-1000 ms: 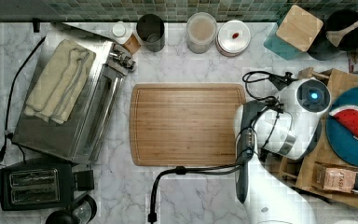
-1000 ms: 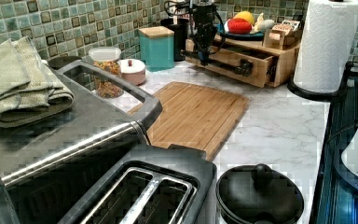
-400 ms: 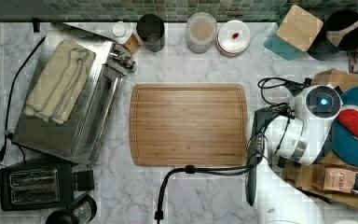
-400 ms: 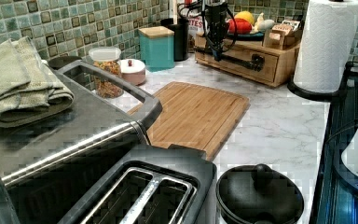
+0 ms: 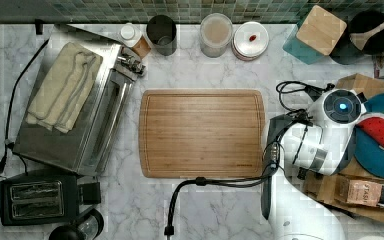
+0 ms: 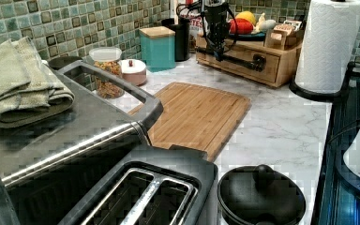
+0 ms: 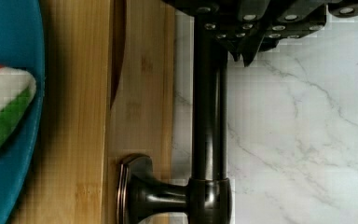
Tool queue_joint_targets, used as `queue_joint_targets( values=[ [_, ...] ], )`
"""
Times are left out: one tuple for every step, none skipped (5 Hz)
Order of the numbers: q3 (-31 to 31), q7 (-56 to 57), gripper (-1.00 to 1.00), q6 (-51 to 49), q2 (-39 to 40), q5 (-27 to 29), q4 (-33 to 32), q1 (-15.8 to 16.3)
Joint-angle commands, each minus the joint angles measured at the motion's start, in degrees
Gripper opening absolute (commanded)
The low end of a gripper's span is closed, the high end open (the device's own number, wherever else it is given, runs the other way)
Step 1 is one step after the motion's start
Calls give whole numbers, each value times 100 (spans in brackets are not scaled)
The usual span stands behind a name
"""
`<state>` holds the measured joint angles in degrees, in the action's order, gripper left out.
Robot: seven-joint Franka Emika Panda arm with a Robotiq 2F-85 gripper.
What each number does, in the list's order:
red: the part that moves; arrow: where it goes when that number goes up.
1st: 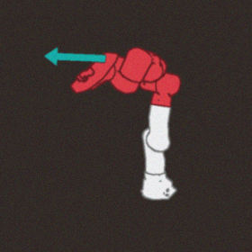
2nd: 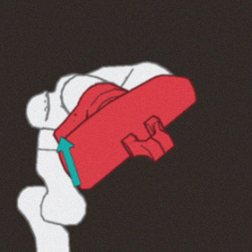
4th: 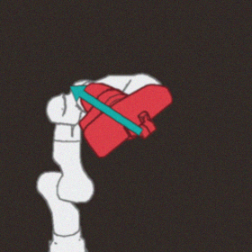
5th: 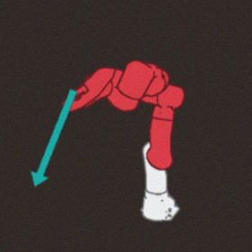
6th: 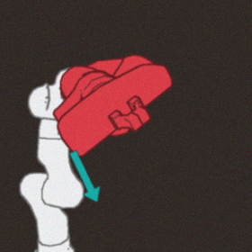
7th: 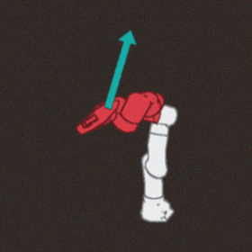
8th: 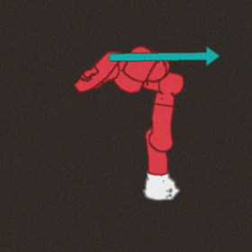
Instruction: Close the drawer.
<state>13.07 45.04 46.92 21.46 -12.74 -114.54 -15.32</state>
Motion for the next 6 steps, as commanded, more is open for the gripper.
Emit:
queue_joint_targets(
  values=[
    [913,-88,-100,-442,-78,-397,389,-666],
    [951,-78,-100,-440,-73,-378,389,-631],
    [970,-71,-100,-437,-70,-369,388,-615],
    [971,-71,-100,-438,-70,-370,389,-613],
    [970,-71,-100,-437,-71,-370,388,-614],
    [1014,-57,-100,-434,-64,-347,387,-573]
  ],
)
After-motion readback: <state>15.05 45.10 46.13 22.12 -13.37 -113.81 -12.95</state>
